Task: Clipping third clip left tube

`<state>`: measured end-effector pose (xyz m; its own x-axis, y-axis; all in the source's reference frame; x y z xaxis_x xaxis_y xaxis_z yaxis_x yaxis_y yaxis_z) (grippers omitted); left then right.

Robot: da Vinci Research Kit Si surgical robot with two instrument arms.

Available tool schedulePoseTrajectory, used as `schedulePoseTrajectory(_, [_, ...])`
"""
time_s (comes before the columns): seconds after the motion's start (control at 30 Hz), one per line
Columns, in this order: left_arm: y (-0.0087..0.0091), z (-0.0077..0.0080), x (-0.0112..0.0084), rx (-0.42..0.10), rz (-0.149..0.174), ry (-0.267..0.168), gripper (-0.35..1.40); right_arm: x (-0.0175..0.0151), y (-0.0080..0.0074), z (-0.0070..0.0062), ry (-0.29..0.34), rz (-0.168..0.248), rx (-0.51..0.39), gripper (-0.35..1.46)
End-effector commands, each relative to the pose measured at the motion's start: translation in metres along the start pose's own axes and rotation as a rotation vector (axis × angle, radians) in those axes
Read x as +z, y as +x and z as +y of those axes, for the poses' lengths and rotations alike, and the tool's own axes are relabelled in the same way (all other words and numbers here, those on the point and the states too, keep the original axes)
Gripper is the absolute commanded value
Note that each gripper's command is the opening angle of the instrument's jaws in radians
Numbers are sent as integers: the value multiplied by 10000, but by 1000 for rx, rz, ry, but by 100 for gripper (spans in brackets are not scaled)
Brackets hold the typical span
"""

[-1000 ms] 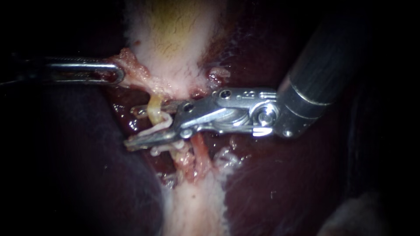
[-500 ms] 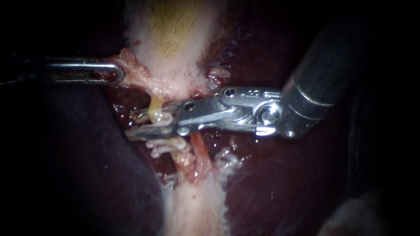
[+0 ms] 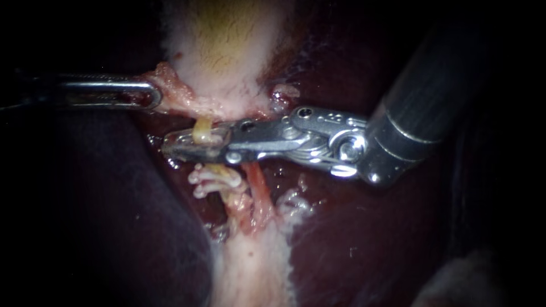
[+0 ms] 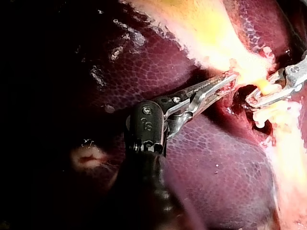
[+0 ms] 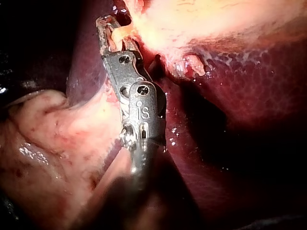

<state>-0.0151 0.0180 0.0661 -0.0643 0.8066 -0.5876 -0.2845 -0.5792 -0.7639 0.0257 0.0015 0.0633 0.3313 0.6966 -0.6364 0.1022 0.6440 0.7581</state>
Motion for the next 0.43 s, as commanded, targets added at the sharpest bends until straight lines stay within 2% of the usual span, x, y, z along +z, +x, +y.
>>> schedulePoseTrajectory(0.03, [0,0,0,0,0,0,-35,-1,-1,1,0,-9,-2,-35])
schedulePoseTrajectory(0.43, [0,-1,0,0,0,0,-35,-1,-6,5,4,-14,2,-35])
